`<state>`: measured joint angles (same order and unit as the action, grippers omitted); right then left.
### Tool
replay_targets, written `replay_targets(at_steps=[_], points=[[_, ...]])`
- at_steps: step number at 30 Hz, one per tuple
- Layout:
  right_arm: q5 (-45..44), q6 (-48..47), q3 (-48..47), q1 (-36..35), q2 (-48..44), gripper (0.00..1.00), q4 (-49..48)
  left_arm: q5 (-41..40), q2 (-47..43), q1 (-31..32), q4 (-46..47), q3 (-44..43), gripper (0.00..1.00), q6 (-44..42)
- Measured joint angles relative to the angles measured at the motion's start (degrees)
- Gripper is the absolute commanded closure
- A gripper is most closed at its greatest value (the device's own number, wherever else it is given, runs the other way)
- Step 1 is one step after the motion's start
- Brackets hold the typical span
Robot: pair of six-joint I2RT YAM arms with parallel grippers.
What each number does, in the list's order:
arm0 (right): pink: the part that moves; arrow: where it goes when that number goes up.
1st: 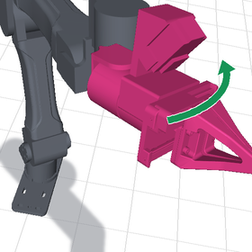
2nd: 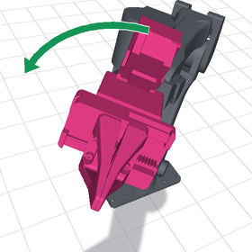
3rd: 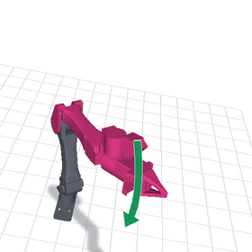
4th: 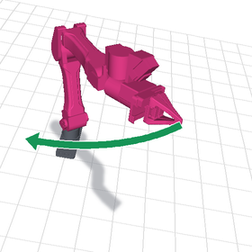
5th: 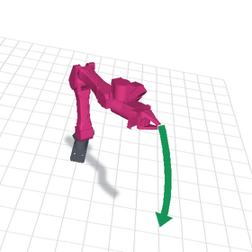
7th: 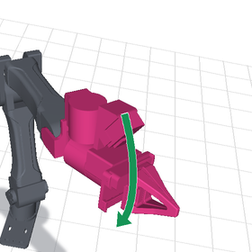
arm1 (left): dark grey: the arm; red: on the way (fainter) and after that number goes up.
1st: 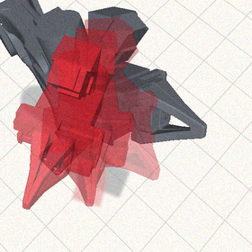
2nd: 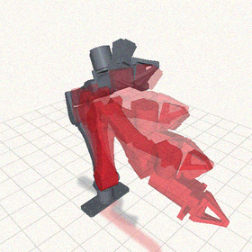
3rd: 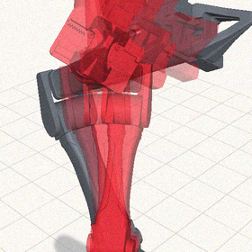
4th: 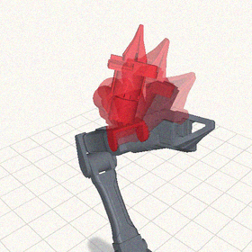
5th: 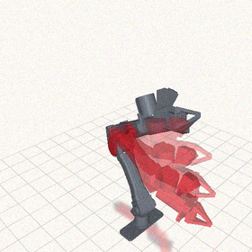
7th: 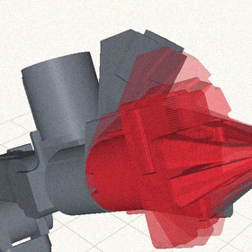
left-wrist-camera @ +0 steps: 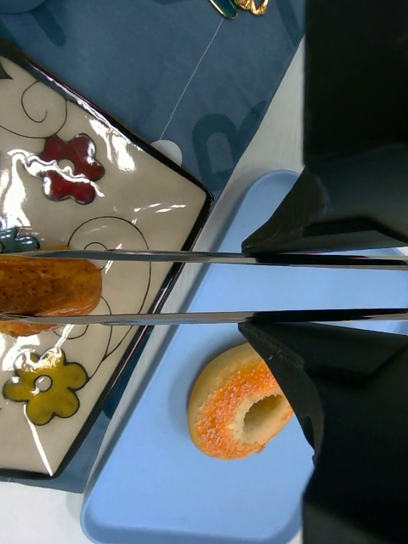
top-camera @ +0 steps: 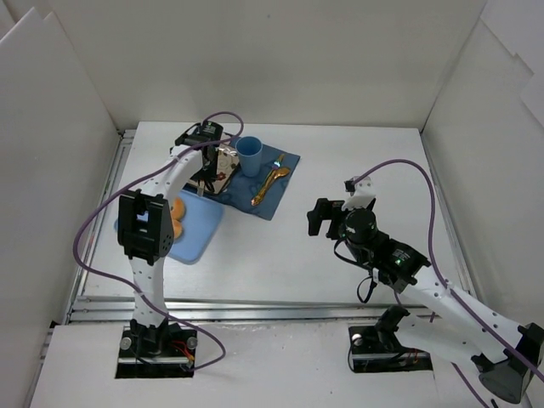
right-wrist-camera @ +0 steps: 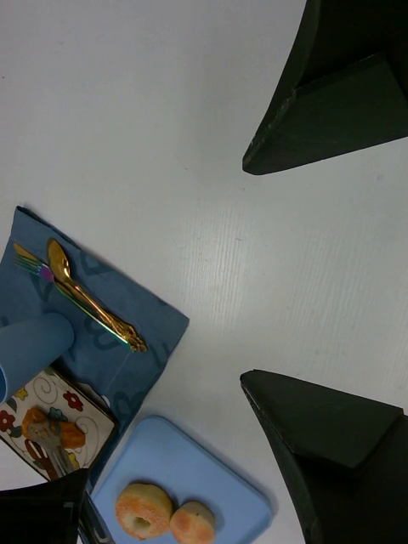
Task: Place the bread
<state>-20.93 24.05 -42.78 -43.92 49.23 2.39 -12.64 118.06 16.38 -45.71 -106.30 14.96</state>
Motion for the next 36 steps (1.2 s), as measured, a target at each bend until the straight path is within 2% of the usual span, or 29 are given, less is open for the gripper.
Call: replay_targets(at_steps=[4, 6, 7, 9, 10, 13, 21, 26, 32, 36], points=[[0.00, 0.00, 0.00, 0.00, 0.20, 0.02, 0.00, 0.50, 0.00, -0.11, 0.39, 1.09, 0.75, -0.04], [0.00, 0.00, 0.00, 0.00, 0.20, 0.02, 0.00, 0.61, 0.00, -0.15, 0.39, 1.16, 0.69, -0.04], [0.00, 0.00, 0.00, 0.00, 0.20, 0.02, 0.00, 0.61, 0.00, -0.17, 0.39, 1.16, 0.62, -0.09], [0.00, 0.00, 0.00, 0.00, 0.20, 0.02, 0.00, 0.63, -0.02, -0.20, 0.39, 1.16, 0.60, -0.24], [0.00, 0.00, 0.00, 0.00, 0.20, 0.02, 0.00, 0.63, -0.04, -0.22, 0.39, 1.18, 0.55, -0.26], [-0.02, 0.00, 0.00, 0.00, 0.20, 0.02, 0.00, 0.59, -0.37, -0.24, 0.35, 1.22, 0.48, -0.55], [-0.02, 0.00, 0.00, 0.00, 0.20, 0.02, 0.00, 0.50, -5.11, -0.70, -0.04, 2.19, 0.47, -0.63], [-0.02, 0.00, 0.00, 0.00, 0.20, 0.02, 0.00, -0.81, -11.26, -0.50, -0.13, 5.25, 0.48, -0.63], [0.00, 0.00, 0.00, 0.00, 0.79, 0.02, 0.00, 1.07, -24.72, 1.07, 2.38, 18.14, 0.49, -0.61], [0.04, 0.02, 0.00, 0.00, 1.18, 0.02, 0.00, 6.29, -35.95, 5.09, 6.54, 29.59, 0.49, -0.59]])
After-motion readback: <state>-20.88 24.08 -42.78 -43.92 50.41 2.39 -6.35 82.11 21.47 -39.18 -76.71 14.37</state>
